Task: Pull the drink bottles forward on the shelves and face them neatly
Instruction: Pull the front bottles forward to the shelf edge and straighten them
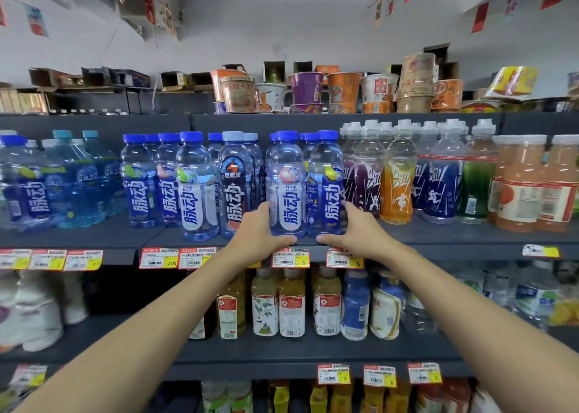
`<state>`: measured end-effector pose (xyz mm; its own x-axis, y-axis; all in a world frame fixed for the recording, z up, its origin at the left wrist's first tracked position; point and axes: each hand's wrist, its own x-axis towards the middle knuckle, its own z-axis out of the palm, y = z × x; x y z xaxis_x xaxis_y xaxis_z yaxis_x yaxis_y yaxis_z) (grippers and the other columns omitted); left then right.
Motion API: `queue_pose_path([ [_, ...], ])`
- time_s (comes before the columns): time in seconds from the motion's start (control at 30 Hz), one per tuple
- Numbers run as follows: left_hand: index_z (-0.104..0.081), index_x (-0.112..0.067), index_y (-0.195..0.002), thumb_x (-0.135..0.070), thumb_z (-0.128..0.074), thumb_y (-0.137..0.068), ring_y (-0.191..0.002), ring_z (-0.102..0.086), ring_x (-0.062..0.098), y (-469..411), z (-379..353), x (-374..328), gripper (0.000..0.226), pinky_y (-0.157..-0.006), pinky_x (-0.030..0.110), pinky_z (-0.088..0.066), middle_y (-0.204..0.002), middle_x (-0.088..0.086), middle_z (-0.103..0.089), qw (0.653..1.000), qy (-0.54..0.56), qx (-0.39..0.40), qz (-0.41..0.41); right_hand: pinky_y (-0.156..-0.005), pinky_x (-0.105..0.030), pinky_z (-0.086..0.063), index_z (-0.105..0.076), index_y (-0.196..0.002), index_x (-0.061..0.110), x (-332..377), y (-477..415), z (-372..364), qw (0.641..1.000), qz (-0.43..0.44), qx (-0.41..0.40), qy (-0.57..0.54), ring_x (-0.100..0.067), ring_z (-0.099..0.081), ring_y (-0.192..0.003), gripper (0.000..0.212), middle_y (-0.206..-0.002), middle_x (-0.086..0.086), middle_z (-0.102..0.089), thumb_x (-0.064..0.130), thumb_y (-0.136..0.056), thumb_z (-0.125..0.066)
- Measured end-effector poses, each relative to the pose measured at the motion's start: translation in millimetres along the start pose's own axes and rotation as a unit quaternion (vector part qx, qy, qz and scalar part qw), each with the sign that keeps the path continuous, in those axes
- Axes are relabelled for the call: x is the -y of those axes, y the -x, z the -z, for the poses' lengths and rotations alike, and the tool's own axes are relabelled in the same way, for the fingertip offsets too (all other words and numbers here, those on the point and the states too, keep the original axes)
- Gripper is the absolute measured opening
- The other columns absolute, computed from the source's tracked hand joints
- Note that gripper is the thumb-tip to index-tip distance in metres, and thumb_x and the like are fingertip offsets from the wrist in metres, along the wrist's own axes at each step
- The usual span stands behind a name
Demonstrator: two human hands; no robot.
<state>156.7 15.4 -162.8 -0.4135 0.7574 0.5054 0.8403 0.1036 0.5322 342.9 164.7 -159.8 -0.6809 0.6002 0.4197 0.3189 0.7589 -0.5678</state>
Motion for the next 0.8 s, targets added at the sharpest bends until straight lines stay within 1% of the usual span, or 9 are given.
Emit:
queue_pose_path([
  [0.03, -0.048, -0.014, -0.130, -0.040, -0.089, -0.071, -0.109, -0.062, 0.018, -1, 0, 1, 0.076, -0.091, 0.034, -0.053, -0.124, 0.002, -0.066, 1.000, -0.008, 0.000, 0.004, -0.102, -0.036, -0.050, -0.038, -0.147, 0.018, -2, -1, 0, 1.000, -0.007, 0.005, 0.009, -0.013, -0.061, -0.116, 0.097, -0.132, 0.004, -0.063, 0.048, -0.070, -0.089],
  [0.1, -0.049, -0.012, -0.128, -0.041, -0.089, -0.070, -0.109, -0.063, 0.020, -1, -1, 1, 0.076, -0.091, 0.040, -0.054, -0.122, 0.005, -0.066, 1.000, -0.012, -0.010, 0.006, -0.100, -0.037, -0.051, -0.044, -0.143, 0.017, -3, -2, -1, 1.000, -0.013, -0.005, -0.002, -0.012, -0.063, -0.113, 0.093, -0.130, 0.004, -0.064, 0.049, -0.068, -0.089],
  [0.27, -0.052, -0.010, -0.128, -0.037, -0.090, -0.069, -0.108, -0.063, 0.022, 3, -7, 1, 0.075, -0.091, 0.039, -0.053, -0.120, 0.007, -0.067, 0.999, 0.019, -0.048, 0.006, -0.099, -0.034, -0.053, -0.046, -0.140, 0.016, -4, -2, -4, 0.999, -0.014, -0.028, -0.018, -0.010, -0.063, -0.111, 0.096, -0.128, 0.006, -0.064, 0.050, -0.064, -0.091],
  [0.37, -0.053, -0.009, -0.123, -0.036, -0.090, -0.069, -0.106, -0.063, 0.022, 4, -7, -1, 0.071, -0.089, 0.040, -0.053, -0.117, 0.007, -0.068, 0.998, 0.009, -0.056, 0.009, -0.092, -0.030, -0.055, -0.047, -0.138, 0.018, -5, -6, 2, 1.000, -0.010, -0.002, -0.012, -0.006, -0.065, -0.102, 0.095, -0.119, 0.009, -0.066, 0.054, -0.061, -0.091],
  [0.43, -0.054, -0.008, -0.121, -0.036, -0.091, -0.069, -0.105, -0.063, 0.022, 3, -7, 0, 0.070, -0.088, 0.039, -0.054, -0.116, 0.007, -0.068, 0.998, 0.005, -0.055, 0.011, -0.090, -0.031, -0.056, -0.049, -0.137, 0.020, -9, -9, 8, 0.999, -0.009, 0.028, -0.022, -0.003, -0.067, -0.095, 0.091, -0.112, 0.012, -0.068, 0.053, -0.062, -0.090],
  [0.5, -0.054, -0.009, -0.120, -0.036, -0.090, -0.069, -0.104, -0.064, 0.021, 4, -7, 1, 0.069, -0.087, 0.038, -0.054, -0.115, 0.007, -0.069, 0.999, -0.001, -0.053, 0.012, -0.088, -0.030, -0.057, -0.051, -0.138, 0.022, -13, -10, 8, 0.999, 0.004, 0.043, -0.015, -0.001, -0.067, -0.092, 0.088, -0.109, 0.012, -0.069, 0.052, -0.065, -0.089],
  [0.63, -0.054, -0.011, -0.123, -0.035, -0.089, -0.072, -0.106, -0.065, 0.020, 5, -9, 0, 0.067, -0.090, 0.036, -0.053, -0.117, 0.004, -0.069, 0.998, 0.000, -0.063, 0.011, -0.083, -0.024, -0.054, -0.050, -0.139, 0.022, -20, -10, 2, 1.000, 0.025, 0.015, -0.005, -0.001, -0.062, -0.090, 0.087, -0.109, 0.013, -0.066, 0.058, -0.068, -0.085],
  [0.73, -0.055, -0.011, -0.125, -0.035, -0.088, -0.073, -0.106, -0.065, 0.019, 7, -11, -2, 0.066, -0.090, 0.034, -0.052, -0.118, 0.004, -0.070, 0.997, -0.001, -0.072, 0.018, -0.071, -0.012, -0.046, -0.050, -0.139, 0.024, -22, -10, 0, 0.999, 0.032, 0.008, -0.014, 0.010, -0.058, -0.083, 0.086, -0.104, 0.019, -0.063, 0.060, -0.069, -0.083],
  [0.8, -0.055, -0.012, -0.125, -0.037, -0.087, -0.074, -0.104, -0.065, 0.019, 9, -12, -4, 0.065, -0.085, 0.029, -0.050, -0.116, 0.003, -0.070, 0.996, -0.014, -0.088, 0.022, -0.066, -0.007, -0.043, -0.050, -0.136, 0.025, -22, -8, -1, 0.999, 0.042, 0.001, -0.014, 0.019, -0.054, -0.083, 0.084, -0.102, 0.021, -0.061, 0.063, -0.069, -0.081],
])
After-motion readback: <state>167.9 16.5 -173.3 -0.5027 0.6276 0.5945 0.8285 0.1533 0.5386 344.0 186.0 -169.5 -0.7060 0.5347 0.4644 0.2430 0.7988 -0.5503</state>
